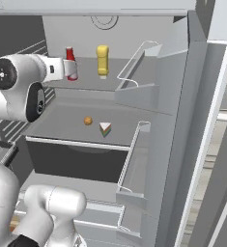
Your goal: Place the mustard and ketchup from the counter to the top shelf of the fridge. If the existing items in the fridge are on the top shelf, move them to other shelves.
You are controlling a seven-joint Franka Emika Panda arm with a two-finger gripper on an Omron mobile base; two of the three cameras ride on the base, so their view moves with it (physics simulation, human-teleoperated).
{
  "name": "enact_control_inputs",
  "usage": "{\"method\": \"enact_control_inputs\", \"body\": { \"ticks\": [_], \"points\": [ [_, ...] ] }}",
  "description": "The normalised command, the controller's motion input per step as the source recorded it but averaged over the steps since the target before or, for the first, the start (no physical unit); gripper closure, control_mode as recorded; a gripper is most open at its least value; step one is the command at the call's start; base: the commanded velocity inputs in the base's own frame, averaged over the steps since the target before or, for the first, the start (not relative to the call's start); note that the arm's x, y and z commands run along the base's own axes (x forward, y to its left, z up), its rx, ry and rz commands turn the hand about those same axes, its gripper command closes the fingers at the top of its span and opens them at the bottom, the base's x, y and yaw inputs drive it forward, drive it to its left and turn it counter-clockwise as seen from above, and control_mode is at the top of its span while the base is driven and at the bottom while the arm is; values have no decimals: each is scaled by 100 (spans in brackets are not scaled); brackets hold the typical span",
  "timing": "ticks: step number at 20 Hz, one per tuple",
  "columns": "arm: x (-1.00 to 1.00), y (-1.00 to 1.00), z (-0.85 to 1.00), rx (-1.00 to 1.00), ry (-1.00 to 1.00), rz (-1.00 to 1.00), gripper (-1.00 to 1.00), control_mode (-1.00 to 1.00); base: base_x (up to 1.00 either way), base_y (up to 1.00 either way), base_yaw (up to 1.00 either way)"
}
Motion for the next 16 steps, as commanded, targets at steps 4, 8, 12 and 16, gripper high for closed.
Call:
{"method": "enact_control_inputs", "body": {
  "ticks": [4,8,12,16],
  "points": [
    [-100,-31,2,2,-3,0,-100,-100,0,0,0],
    [-100,-24,0,0,0,0,-100,-100,0,0,0],
    [-100,-22,10,2,12,0,-100,-100,0,0,0],
    [-100,-10,5,0,13,0,-100,-100,0,0,0]
  ]
}}
